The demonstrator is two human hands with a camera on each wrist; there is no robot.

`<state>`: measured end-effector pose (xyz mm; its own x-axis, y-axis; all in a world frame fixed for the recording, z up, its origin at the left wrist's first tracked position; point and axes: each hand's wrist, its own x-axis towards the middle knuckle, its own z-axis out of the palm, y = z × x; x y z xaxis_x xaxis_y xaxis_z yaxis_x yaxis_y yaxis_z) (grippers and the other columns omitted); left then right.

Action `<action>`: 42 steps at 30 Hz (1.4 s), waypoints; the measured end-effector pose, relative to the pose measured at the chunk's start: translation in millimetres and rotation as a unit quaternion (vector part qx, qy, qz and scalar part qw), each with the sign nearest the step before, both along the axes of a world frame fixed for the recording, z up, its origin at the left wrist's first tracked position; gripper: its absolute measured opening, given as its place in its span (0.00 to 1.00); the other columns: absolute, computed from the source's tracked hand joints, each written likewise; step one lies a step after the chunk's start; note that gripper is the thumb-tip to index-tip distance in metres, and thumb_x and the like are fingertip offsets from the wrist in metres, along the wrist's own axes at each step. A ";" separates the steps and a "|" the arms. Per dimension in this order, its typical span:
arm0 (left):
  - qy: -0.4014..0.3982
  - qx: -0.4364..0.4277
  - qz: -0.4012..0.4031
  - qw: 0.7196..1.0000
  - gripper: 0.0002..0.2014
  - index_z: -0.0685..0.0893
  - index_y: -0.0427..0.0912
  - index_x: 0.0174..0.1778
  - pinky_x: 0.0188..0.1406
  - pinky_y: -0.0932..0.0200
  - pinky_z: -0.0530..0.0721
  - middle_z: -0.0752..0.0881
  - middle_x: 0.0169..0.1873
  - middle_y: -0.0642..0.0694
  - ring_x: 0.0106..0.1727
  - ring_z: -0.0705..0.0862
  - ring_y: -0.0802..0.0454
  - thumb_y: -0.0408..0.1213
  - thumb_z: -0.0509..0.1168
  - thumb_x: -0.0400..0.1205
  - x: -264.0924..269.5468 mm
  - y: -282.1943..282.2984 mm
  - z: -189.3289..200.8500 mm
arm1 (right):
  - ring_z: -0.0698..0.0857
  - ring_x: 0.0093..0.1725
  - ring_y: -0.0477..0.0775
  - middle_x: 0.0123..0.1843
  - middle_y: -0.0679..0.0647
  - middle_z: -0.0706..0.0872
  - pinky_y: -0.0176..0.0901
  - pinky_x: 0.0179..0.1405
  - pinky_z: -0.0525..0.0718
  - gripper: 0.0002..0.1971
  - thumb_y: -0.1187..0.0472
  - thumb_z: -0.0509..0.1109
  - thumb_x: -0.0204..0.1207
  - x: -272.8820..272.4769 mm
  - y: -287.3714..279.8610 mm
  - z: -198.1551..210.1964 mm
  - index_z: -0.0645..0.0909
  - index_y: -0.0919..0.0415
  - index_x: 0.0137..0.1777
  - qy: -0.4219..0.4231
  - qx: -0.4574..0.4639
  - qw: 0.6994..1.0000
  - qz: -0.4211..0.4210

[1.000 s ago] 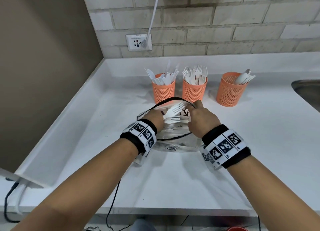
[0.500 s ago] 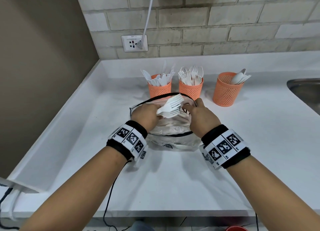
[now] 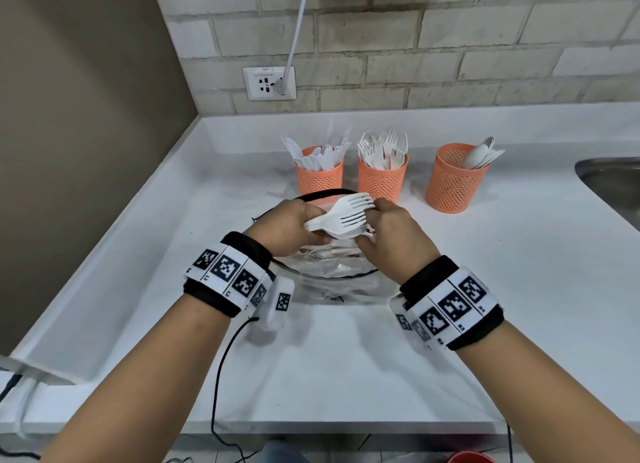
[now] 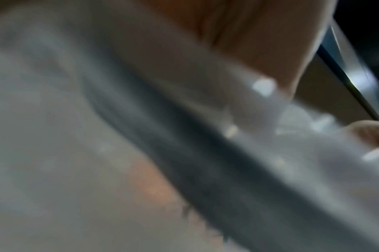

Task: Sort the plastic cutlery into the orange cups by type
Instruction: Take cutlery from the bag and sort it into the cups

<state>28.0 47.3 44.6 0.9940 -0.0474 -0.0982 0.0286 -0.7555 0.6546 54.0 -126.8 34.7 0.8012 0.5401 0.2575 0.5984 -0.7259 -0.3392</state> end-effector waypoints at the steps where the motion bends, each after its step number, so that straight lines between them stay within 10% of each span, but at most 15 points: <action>1: -0.009 -0.016 0.002 1.000 0.05 0.88 0.48 0.43 0.37 0.61 0.77 0.83 0.29 0.53 0.29 0.77 0.54 0.33 0.73 0.75 0.1 1.3 -0.4 | 0.82 0.55 0.64 0.57 0.65 0.83 0.46 0.50 0.78 0.13 0.65 0.68 0.74 0.2 0.4 0.6 0.82 0.71 0.56 0.016 -0.002 1.000 0.012; 11: -0.073 -0.102 0.010 0.992 0.10 0.89 0.37 0.50 0.44 0.57 0.79 0.89 0.38 0.50 0.40 0.80 0.55 0.27 0.73 0.74 -2.5 -0.1 0.4 | 0.81 0.65 0.58 0.65 0.59 0.84 0.20 0.48 0.63 0.17 0.69 0.69 0.74 5.6 3.5 3.2 0.82 0.65 0.64 0.108 0.092 0.988 0.053; 14: -0.092 -0.153 0.019 0.984 0.10 0.87 0.34 0.54 0.49 0.61 0.81 0.88 0.43 0.43 0.45 0.82 0.56 0.27 0.69 0.78 -5.8 -2.6 9.4 | 0.84 0.57 0.58 0.56 0.62 0.88 0.23 0.42 0.68 0.12 0.72 0.67 0.75 11.7 1.2 -5.0 0.85 0.68 0.57 0.130 0.099 0.986 0.036; 17: -0.118 -0.226 0.053 0.965 0.11 0.82 0.33 0.60 0.29 0.81 0.74 0.82 0.26 0.63 0.24 0.79 0.73 0.28 0.61 0.83 -6.9 -4.3 20.1 | 0.80 0.46 0.60 0.46 0.63 0.85 0.32 0.32 0.65 0.09 0.74 0.62 0.77 14.1 -3.6 -8.3 0.82 0.70 0.52 0.117 0.115 0.986 0.022; 24: -0.135 -0.346 0.085 0.925 0.07 0.80 0.47 0.38 0.22 0.68 0.72 0.76 0.15 0.56 0.19 0.72 0.64 0.38 0.65 0.82 -9.4 -39.2 13.7 | 0.77 0.28 0.37 0.31 0.43 0.74 0.24 0.30 0.73 0.08 0.68 0.65 0.78 6.2 -2.0 9.8 0.72 0.55 0.41 0.092 0.273 0.955 0.072; 28: -0.119 -0.435 0.116 0.885 0.12 0.80 0.44 0.42 0.24 0.68 0.73 0.78 0.18 0.55 0.21 0.74 0.64 0.40 0.55 0.87 -6.4 -58.1 4.8 | 0.80 0.28 0.37 0.30 0.43 0.79 0.23 0.31 0.75 0.13 0.69 0.65 0.78 -0.1 2.5 9.5 0.71 0.51 0.37 0.110 0.317 0.938 0.088; 34: -0.090 -0.525 0.140 0.835 0.18 0.75 0.33 0.70 0.65 0.61 0.80 0.83 0.62 0.38 0.63 0.82 0.49 0.36 0.50 0.88 -6.0 -73.7 1.3 | 0.76 0.30 0.34 0.30 0.42 0.75 0.23 0.32 0.73 0.12 0.69 0.62 0.79 -0.6 5.1 -0.6 0.69 0.52 0.38 0.091 0.315 0.942 0.073; 39: -0.085 -0.542 0.164 0.820 0.15 0.82 0.45 0.45 0.54 0.65 0.81 0.85 0.44 0.48 0.47 0.83 0.58 0.40 0.51 0.88 0.2 -78.8 4.6 | 0.80 0.55 0.44 0.57 0.53 0.81 0.35 0.58 0.77 0.18 0.61 0.52 0.81 -8.8 14.0 -5.4 0.66 0.67 0.68 0.119 0.300 0.943 0.081; 42: -0.080 -0.500 0.178 0.844 0.16 0.83 0.50 0.38 0.36 0.64 0.79 0.86 0.31 0.55 0.34 0.83 0.59 0.45 0.53 0.87 0.2 -76.5 8.0 | 0.76 0.39 0.34 0.43 0.37 0.74 0.31 0.42 0.75 0.21 0.60 0.53 0.81 -9.1 12.2 -5.9 0.60 0.70 0.71 0.180 0.254 0.945 0.104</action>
<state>28.2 -29.2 52.6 0.9593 0.2780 -0.0490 -0.0122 0.2143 0.9767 44.9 -114.6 28.8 0.7761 0.5761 0.2565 0.4895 -0.2940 -0.8209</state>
